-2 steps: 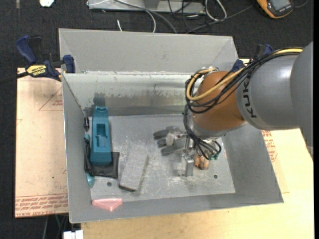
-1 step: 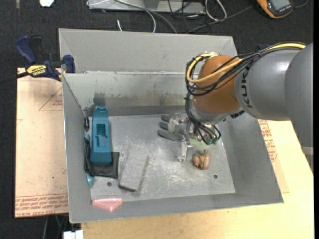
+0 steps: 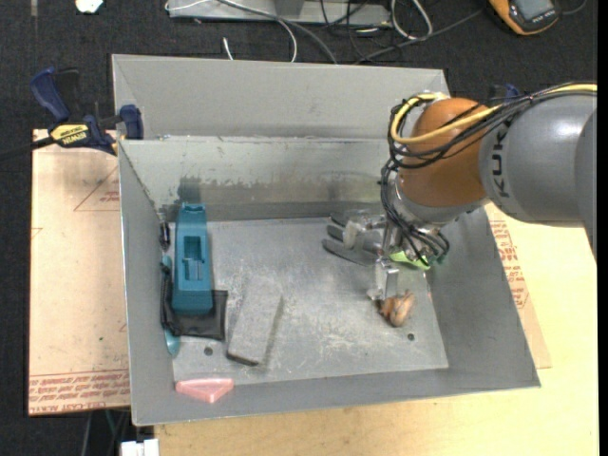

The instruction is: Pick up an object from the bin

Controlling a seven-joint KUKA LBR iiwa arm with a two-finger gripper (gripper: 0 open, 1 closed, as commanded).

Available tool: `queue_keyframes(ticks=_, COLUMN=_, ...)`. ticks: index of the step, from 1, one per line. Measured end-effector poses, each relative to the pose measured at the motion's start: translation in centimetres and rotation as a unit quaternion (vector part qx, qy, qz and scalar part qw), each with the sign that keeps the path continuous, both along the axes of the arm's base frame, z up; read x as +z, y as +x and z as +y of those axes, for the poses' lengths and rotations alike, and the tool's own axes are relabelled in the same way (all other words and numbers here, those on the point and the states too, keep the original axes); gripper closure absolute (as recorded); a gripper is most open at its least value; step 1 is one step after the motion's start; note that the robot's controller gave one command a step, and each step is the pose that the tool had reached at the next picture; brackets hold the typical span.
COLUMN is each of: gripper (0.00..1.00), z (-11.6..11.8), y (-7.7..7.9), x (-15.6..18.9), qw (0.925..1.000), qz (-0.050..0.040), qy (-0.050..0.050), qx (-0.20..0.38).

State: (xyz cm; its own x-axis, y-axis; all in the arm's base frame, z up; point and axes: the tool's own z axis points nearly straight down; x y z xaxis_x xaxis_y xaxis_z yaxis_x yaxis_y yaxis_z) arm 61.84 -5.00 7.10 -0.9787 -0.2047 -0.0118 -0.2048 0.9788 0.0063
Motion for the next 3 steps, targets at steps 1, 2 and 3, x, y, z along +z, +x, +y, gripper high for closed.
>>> queue_keyframes(ticks=1, gripper=0.0, z=0.2, y=2.5, x=0.0, qw=0.9993, qz=-0.003, qy=0.001, qx=-0.037)
queue_keyframes(ticks=2, gripper=1.0, z=-3.6, y=3.3, x=0.1, qw=0.9985, qz=-0.0027, qy=0.0, qx=-0.055)
queue_keyframes(ticks=3, gripper=1.0, z=-3.6, y=3.3, x=0.1, qw=0.9985, qz=-0.0027, qy=0.0, qx=-0.055)
